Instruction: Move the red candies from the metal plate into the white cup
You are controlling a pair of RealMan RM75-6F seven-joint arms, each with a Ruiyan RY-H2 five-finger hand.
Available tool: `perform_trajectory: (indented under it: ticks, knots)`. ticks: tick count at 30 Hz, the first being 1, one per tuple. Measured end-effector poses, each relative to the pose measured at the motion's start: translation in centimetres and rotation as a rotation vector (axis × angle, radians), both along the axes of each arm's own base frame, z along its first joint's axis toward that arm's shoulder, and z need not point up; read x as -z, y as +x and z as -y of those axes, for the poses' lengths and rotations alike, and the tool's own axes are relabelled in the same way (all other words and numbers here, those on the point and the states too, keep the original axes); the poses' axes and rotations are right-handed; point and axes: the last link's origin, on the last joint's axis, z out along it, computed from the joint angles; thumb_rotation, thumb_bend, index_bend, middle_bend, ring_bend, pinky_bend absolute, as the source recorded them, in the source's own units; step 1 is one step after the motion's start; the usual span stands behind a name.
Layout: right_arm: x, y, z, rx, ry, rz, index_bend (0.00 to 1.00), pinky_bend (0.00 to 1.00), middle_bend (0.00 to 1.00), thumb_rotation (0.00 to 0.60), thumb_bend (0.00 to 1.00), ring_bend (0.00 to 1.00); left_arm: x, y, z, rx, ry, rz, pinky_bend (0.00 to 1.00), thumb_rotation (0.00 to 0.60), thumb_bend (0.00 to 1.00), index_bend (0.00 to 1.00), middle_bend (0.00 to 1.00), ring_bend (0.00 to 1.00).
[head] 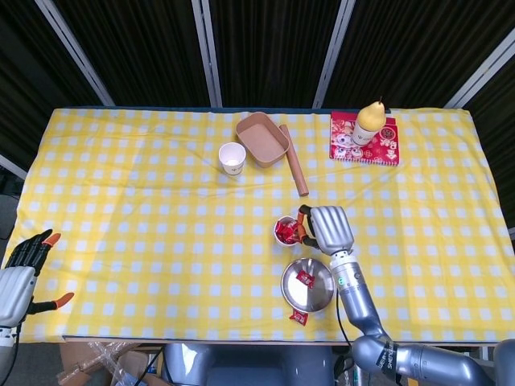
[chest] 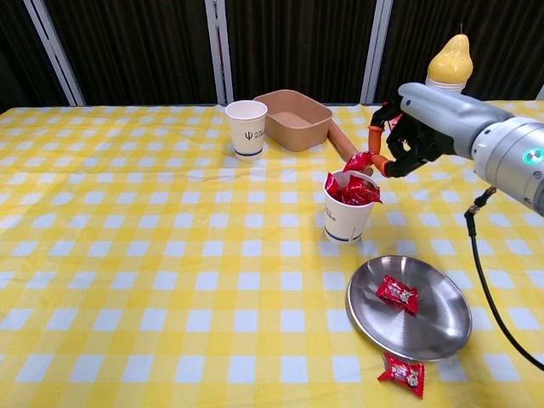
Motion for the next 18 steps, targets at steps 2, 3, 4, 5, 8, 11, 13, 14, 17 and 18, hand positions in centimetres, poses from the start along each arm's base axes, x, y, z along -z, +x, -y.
perform_trajectory:
  ticks: [2, 3, 4, 5, 8, 11, 13, 14, 17, 18]
  knots:
    - [0.2, -0.1, 0.2, 0.003, 0.001, -0.007, 0.66, 0.95, 0.83, 0.6, 0.57, 0.88, 0.0, 0.0, 0.0, -0.001, -0.001, 0.001, 0.0, 0.6, 0.0, 0.0, 0.0, 0.0]
    - [0.4, -0.2, 0.3, 0.006, 0.001, -0.013, 0.66, 0.95, 0.83, 0.6, 0.57, 0.88, 0.0, 0.0, 0.0, -0.002, -0.001, 0.001, 0.0, 0.6, 0.0, 0.0, 0.0, 0.0]
    - [0.5, -0.3, 0.4, 0.008, 0.001, -0.016, 0.66, 0.95, 0.83, 0.6, 0.57, 0.88, 0.0, 0.0, 0.0, -0.003, -0.001, 0.001, 0.0, 0.6, 0.0, 0.0, 0.0, 0.0]
    - [0.7, -0.3, 0.5, 0.011, 0.001, -0.02, 0.66, 0.95, 0.83, 0.6, 0.57, 0.88, 0.0, 0.0, 0.0, -0.004, -0.001, 0.001, 0.0, 0.6, 0.0, 0.0, 0.0, 0.0]
    - [1.1, -0.6, 0.6, 0.017, 0.006, -0.026, 0.66, 0.95, 0.83, 0.6, 0.57, 0.88, 0.0, 0.0, 0.0, -0.004, -0.001, 0.001, 0.0, 0.6, 0.0, 0.0, 0.0, 0.0]
    - [1.4, -0.9, 0.6, 0.018, 0.008, -0.034, 0.66, 0.95, 0.83, 0.6, 0.57, 0.88, 0.0, 0.0, 0.0, -0.003, 0.0, 0.002, 0.0, 0.6, 0.0, 0.0, 0.0, 0.0]
    - [1.5, -1.0, 0.5, 0.019, 0.009, -0.036, 0.66, 0.95, 0.83, 0.6, 0.57, 0.88, 0.0, 0.0, 0.0, -0.003, 0.0, 0.002, 0.0, 0.6, 0.0, 0.0, 0.0, 0.0]
    - [1.6, -1.1, 0.5, 0.02, 0.01, -0.037, 0.66, 0.95, 0.83, 0.6, 0.57, 0.88, 0.0, 0.1, 0.0, -0.001, 0.001, 0.002, 0.0, 0.6, 0.0, 0.0, 0.0, 0.0]
    - [1.7, -1.3, 0.3, 0.021, 0.016, -0.044, 0.66, 0.95, 0.83, 0.6, 0.57, 0.88, 0.0, 0.1, 0.0, -0.001, 0.001, 0.002, 0.0, 0.6, 0.0, 0.0, 0.0, 0.0]
    - [1.8, -1.4, 0.2, 0.02, 0.018, -0.047, 0.66, 0.95, 0.83, 0.6, 0.57, 0.88, 0.0, 0.1, 0.0, -0.001, 0.001, 0.002, 0.0, 0.6, 0.0, 0.0, 0.0, 0.0]
